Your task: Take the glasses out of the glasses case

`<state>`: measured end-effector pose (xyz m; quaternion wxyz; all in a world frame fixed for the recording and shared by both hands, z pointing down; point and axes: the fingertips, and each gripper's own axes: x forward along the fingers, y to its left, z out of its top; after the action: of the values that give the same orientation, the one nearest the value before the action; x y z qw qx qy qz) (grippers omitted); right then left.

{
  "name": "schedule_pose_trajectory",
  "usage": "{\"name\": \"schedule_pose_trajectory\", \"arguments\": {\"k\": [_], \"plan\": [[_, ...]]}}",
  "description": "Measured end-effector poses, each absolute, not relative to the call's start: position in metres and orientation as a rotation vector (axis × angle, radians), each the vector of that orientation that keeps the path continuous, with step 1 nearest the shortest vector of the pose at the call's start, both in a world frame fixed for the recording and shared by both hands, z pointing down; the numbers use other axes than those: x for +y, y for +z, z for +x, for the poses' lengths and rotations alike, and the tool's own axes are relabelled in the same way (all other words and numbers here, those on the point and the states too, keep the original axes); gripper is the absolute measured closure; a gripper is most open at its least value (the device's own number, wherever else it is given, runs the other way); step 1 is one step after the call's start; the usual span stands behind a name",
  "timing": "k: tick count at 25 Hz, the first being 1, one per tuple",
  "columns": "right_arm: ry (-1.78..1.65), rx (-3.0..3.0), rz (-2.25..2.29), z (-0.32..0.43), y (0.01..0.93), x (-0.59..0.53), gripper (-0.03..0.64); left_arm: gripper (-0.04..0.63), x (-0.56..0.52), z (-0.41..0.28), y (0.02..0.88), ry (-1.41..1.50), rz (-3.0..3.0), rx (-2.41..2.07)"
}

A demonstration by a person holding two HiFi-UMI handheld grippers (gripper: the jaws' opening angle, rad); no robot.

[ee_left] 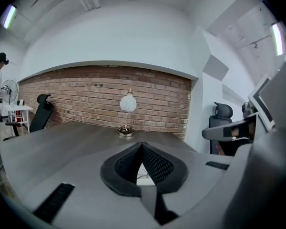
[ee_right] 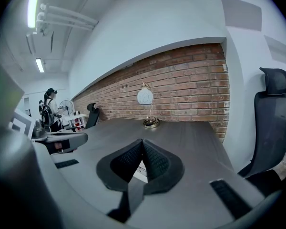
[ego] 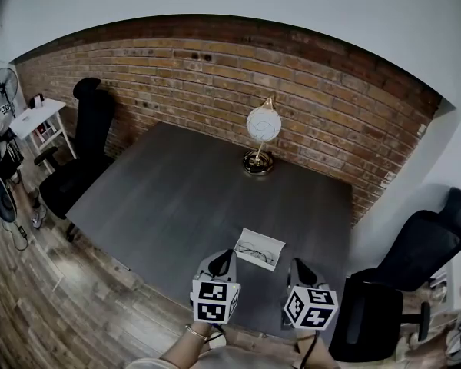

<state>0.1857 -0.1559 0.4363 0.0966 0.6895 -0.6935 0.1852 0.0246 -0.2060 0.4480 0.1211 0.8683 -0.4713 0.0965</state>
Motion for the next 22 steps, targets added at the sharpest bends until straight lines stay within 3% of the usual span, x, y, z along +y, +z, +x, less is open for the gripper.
{"name": "schedule_pose_trajectory", "arguments": {"k": [22], "plan": [[0.637, -2.018, 2.044, 0.204, 0.451, -0.204, 0.584, 0.577, -0.254, 0.043, 0.465, 0.373, 2.530, -1.316]]}}
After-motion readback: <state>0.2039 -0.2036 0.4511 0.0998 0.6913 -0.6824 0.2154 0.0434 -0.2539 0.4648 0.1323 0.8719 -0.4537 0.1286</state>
